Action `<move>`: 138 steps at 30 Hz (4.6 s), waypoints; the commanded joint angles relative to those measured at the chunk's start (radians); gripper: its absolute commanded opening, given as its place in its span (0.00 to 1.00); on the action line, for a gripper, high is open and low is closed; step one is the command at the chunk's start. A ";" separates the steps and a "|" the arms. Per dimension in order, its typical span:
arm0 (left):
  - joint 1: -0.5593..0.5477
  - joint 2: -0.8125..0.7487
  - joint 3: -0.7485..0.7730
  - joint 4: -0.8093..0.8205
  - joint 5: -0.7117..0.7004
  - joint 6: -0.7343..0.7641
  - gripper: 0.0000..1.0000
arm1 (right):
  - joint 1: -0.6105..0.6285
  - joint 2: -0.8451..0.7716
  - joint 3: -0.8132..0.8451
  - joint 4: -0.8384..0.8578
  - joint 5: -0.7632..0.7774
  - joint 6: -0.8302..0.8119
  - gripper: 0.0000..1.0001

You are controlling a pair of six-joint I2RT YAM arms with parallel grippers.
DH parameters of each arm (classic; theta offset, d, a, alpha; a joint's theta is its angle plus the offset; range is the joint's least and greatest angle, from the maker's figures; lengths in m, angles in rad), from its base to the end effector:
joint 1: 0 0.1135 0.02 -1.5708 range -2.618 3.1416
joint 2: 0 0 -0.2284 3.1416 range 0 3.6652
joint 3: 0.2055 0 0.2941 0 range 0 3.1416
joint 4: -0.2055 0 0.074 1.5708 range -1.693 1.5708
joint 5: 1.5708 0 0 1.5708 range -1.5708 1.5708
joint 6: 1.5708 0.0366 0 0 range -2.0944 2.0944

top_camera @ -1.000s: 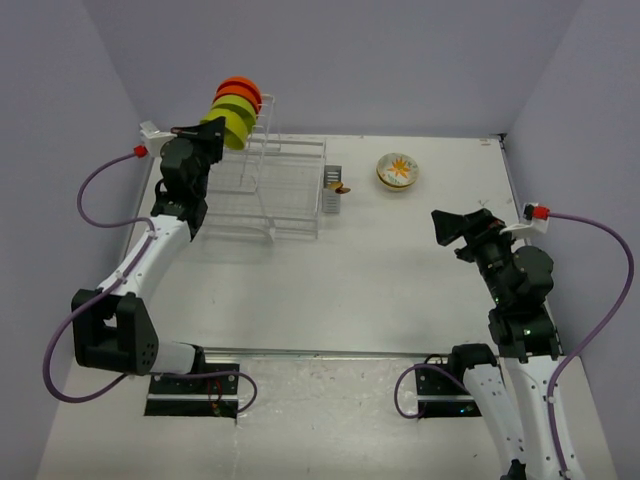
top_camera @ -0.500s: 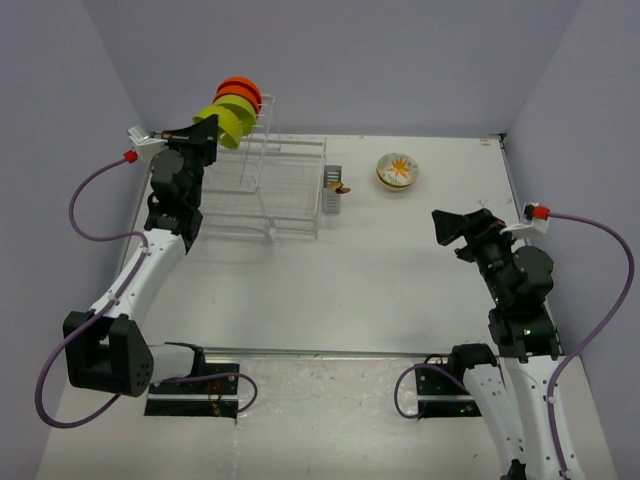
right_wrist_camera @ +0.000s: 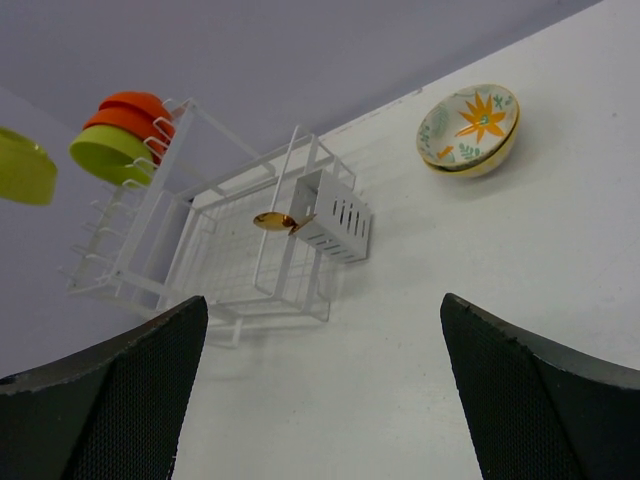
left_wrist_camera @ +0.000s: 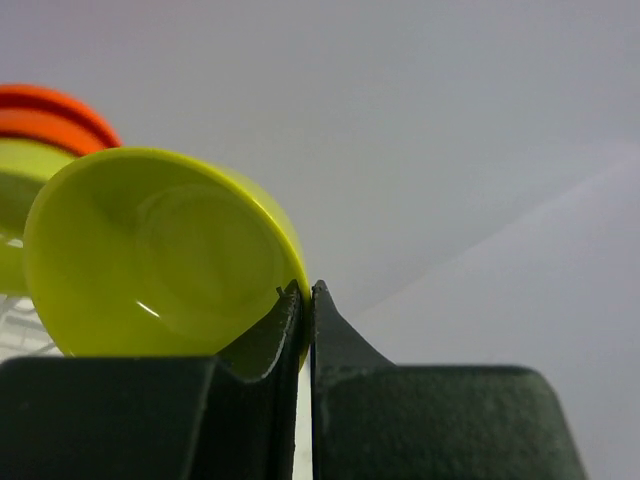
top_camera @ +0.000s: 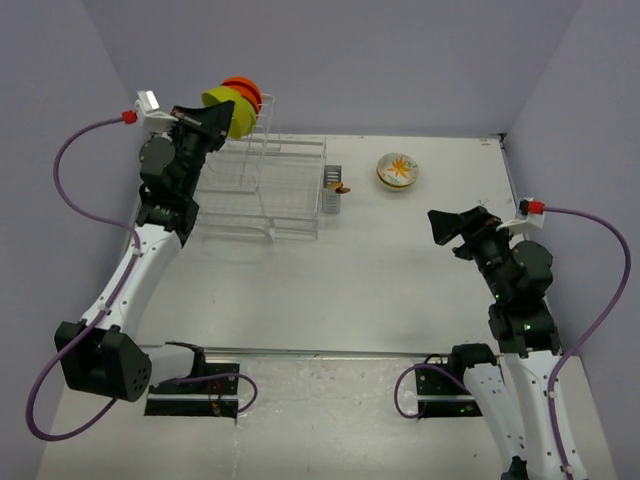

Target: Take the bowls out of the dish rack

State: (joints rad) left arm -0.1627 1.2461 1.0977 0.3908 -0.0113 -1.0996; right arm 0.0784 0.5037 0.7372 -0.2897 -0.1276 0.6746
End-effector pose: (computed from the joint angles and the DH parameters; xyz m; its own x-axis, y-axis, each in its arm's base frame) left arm 0.3436 -0.0560 0.3733 -0.0272 -0.8984 -0.4383 0.2797 0.4141 -0.8662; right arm 0.1953 0.0200 0.3425 -0.1714 0.6080 -0.7753 -0.1246 0.7672 0.6292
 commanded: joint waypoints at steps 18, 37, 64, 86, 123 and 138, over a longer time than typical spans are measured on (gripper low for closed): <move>-0.687 -0.089 0.045 -0.555 0.232 1.139 0.00 | 0.219 0.531 0.596 -0.446 -0.152 -0.274 0.93; -0.827 0.036 0.013 -0.659 0.335 1.241 0.00 | 0.564 0.854 0.722 -0.684 0.125 -0.360 0.45; -0.827 0.030 0.021 -0.672 0.035 1.170 0.69 | 0.575 0.869 0.564 -0.382 0.011 -0.258 0.00; -0.828 -0.496 -0.088 -1.052 -0.542 0.679 1.00 | -0.201 0.846 0.180 0.075 0.175 0.137 0.00; -0.758 -0.395 -0.003 -1.055 -0.800 0.535 1.00 | -0.285 1.285 0.601 -0.088 0.184 0.089 0.42; -0.017 0.001 0.378 -0.710 0.067 0.275 1.00 | -0.295 0.481 0.073 0.169 -0.222 0.106 0.99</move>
State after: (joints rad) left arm -0.2661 1.1770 1.3956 -0.4389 -0.2226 -0.6724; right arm -0.2100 1.0504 0.9287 -0.2176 -0.1539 0.7673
